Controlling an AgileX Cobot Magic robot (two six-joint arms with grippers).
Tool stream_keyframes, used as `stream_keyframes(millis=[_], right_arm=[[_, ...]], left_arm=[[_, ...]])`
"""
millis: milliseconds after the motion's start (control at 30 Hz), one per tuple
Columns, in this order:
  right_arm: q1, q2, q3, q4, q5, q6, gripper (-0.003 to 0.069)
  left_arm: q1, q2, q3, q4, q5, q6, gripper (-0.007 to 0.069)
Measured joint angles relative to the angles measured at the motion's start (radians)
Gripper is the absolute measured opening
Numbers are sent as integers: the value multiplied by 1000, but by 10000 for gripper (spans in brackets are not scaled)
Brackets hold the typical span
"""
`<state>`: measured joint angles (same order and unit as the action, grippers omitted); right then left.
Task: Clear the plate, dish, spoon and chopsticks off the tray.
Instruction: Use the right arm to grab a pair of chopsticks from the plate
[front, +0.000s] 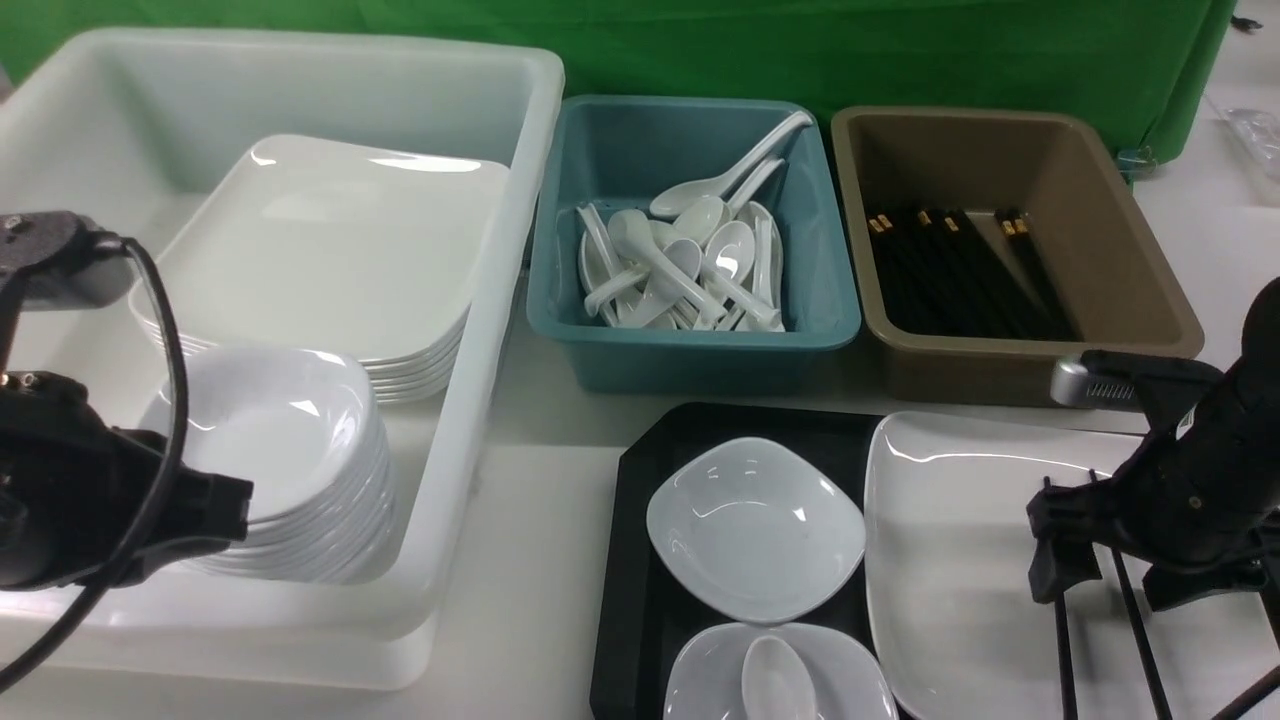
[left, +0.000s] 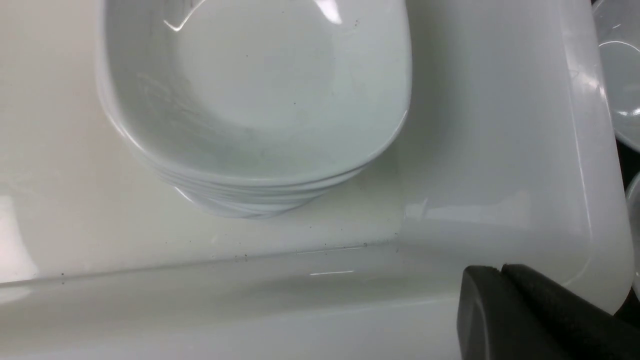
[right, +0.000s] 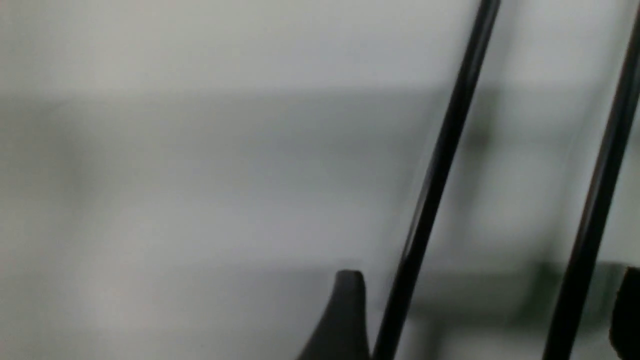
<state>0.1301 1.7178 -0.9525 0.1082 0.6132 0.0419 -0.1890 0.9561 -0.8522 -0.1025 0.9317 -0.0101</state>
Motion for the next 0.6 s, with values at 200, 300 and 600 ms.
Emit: stream_keyframes(millis=[200, 300, 600], right_arm=[[0, 10, -1, -14, -6, 4, 631], [2, 10, -1, -14, -5, 4, 508], [2, 5, -1, -12, 33, 0, 125]], left_arm=[[0, 0, 0, 0, 0, -1, 0], [0, 0, 0, 0, 0, -1, 0], [0, 0, 0, 0, 0, -1, 0]])
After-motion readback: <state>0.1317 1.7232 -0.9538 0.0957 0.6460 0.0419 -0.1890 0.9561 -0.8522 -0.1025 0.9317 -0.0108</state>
